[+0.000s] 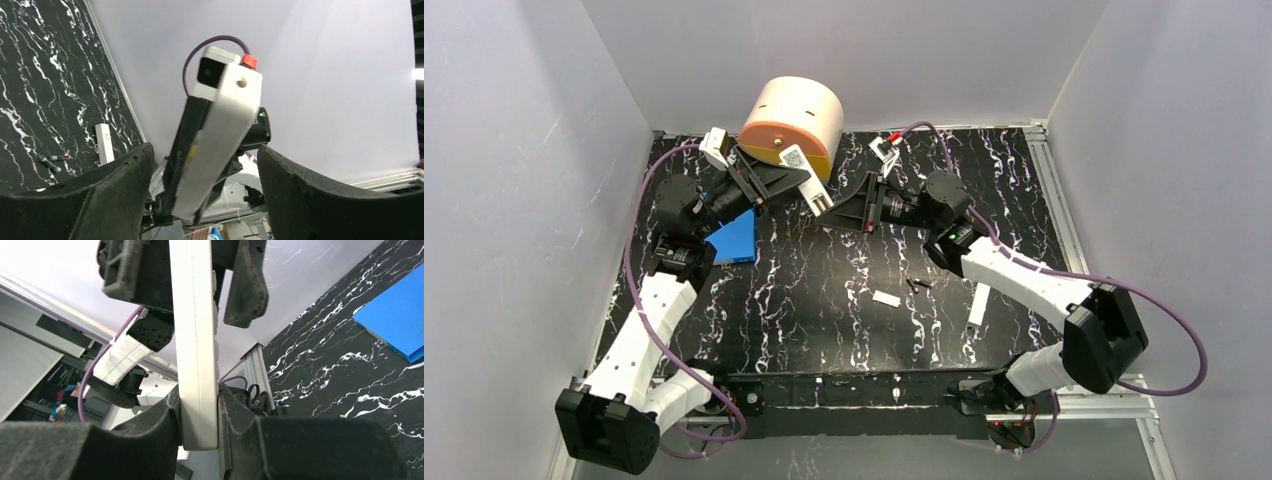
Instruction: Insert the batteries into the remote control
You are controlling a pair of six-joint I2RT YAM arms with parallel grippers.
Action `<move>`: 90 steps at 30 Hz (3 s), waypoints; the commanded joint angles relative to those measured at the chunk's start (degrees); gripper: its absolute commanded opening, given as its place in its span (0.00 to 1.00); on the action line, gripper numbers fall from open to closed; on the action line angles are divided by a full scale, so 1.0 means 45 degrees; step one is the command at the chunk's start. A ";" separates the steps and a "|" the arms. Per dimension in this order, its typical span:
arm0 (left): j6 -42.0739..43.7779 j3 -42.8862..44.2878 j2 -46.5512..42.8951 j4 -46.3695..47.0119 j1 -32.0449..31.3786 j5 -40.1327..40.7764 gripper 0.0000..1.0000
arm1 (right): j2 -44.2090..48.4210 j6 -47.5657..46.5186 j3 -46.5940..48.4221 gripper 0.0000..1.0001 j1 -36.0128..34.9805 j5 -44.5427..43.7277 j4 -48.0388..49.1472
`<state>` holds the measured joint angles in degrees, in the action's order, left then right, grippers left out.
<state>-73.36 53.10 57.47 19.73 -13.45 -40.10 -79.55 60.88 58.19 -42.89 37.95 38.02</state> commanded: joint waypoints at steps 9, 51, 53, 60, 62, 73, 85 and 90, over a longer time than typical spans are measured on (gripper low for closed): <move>-0.0680 -0.0042 0.0065 0.1202 -0.0077 -0.0224 0.50 | -0.0701 0.1108 0.0593 0.24 -0.0254 0.0377 0.1723; 0.5534 0.1080 0.1030 0.0759 0.0255 -0.4993 0.00 | 0.1667 -0.6821 0.0728 0.50 0.1964 -1.0585 -1.7163; 0.5449 0.1081 0.1029 0.0741 0.0255 -0.4996 0.00 | 0.1355 -0.7367 0.0330 0.44 0.1955 -1.0616 -1.7216; 0.5353 0.0877 0.0925 0.0590 0.0265 -0.4745 0.00 | 0.0370 -0.8716 -0.0615 0.45 0.1516 -0.9634 -1.6170; 0.5315 0.0855 0.0939 0.0565 0.0255 -0.4723 0.00 | -0.0195 -0.8864 -0.0455 0.46 0.1346 -0.9658 -1.6216; 0.5606 0.0871 0.0898 -0.0031 0.0255 -0.4652 0.00 | -0.0946 -0.8923 -0.0732 0.39 0.1329 -1.1611 -1.5637; 0.5838 0.1218 0.1100 -0.0533 0.0255 -0.4652 0.00 | -0.1741 -1.4418 -0.0195 0.58 0.1862 -1.0123 -1.5859; 0.6000 0.1539 0.1297 -0.0734 0.0255 -0.4710 0.00 | -0.2279 -1.5095 -0.0082 0.58 0.1857 -1.0336 -1.5971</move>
<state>-47.62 56.95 62.92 17.10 -12.49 -60.64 -88.29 -2.17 55.51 -34.57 -7.38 -32.73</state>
